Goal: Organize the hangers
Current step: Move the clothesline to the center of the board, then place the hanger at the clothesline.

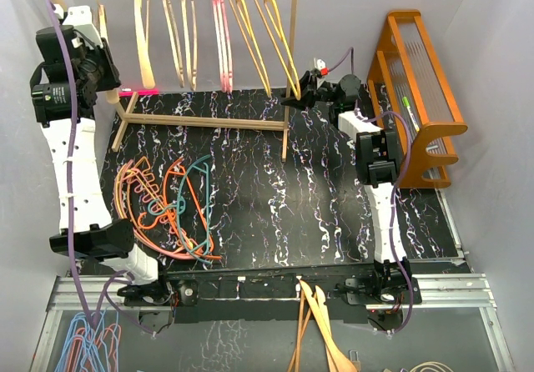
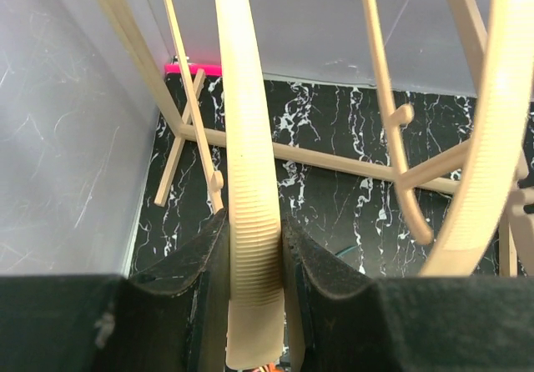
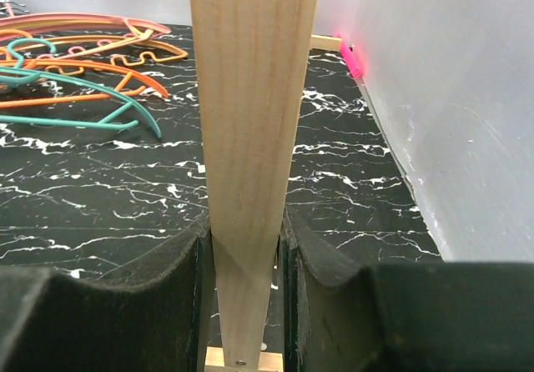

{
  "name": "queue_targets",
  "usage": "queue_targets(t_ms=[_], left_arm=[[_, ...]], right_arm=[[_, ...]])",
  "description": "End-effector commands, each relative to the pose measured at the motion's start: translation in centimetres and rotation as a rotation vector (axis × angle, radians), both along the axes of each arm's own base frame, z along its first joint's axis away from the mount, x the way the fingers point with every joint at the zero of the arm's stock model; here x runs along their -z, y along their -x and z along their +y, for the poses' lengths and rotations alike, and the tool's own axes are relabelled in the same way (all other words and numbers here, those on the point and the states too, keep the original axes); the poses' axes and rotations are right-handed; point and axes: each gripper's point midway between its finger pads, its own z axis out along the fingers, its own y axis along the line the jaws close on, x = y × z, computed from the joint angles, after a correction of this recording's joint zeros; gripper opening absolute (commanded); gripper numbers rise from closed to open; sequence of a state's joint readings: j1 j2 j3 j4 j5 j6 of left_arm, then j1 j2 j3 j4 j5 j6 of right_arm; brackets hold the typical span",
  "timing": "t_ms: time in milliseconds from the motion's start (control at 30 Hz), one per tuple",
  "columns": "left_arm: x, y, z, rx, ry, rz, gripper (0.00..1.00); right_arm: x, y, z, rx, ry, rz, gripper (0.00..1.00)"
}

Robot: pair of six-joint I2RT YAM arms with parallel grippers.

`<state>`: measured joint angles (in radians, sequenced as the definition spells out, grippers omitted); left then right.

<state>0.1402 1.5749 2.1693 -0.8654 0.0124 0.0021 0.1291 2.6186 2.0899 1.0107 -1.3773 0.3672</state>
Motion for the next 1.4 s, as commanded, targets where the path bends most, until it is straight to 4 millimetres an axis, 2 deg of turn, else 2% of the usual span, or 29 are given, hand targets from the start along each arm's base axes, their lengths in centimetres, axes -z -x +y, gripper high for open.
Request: queue_targets(t_ms=[0,167,300,433,600,667,767,833,1000,1133,1367], left_arm=[[-3.9,0.1,0.0,0.072,0.020,-0.125,0.00],[-4.6,0.2,-1.7,0.183,0.062,-0.149,0.00],[-5.0,2.2,-2.8,0.214,0.075,-0.162,0.00],[-5.2,4.3,-3.0,0.205,0.061,-0.172,0.00],[-4.9,5.6,-3.1,0.201,0.044,-0.172,0.00],[-5.7,6.9,-3.1,0.191,0.015,-0.203,0.00],[-6.5,7.9,-3.1,0.171,-0.030,-0.231,0.00],[-7.4,7.6,-3.2,0.175,-0.036,-0.250,0.00],[-7.9,4.6,-2.8,0.181,-0.032,-0.254,0.00],[-9.1,3.3,-2.2,0.165,-0.055,-0.287,0.00],[-9.5,1.1,-1.4,0.151,-0.073,-0.292,0.00]], right_arm=[[1.1,4.2,-1.0,-0.225,0.136,-0.036,0.08],[1.1,4.4,-1.2,-0.241,0.147,-0.017,0.08],[0.8,4.2,-1.4,-0.231,0.145,-0.009,0.12],[0.7,4.3,-1.7,-0.232,0.148,-0.008,0.09],[0.6,4.6,-1.9,-0.234,0.151,0.000,0.09],[0.7,4.6,-2.1,-0.235,0.153,0.004,0.09],[0.8,4.7,-2.1,-0.239,0.155,0.009,0.08],[0.7,4.8,-2.1,-0.244,0.158,0.008,0.08],[0.7,4.5,-2.0,-0.236,0.153,0.008,0.08],[0.9,4.7,-2.1,-0.241,0.156,0.018,0.08],[0.9,5.0,-2.2,-0.258,0.167,0.020,0.08]])
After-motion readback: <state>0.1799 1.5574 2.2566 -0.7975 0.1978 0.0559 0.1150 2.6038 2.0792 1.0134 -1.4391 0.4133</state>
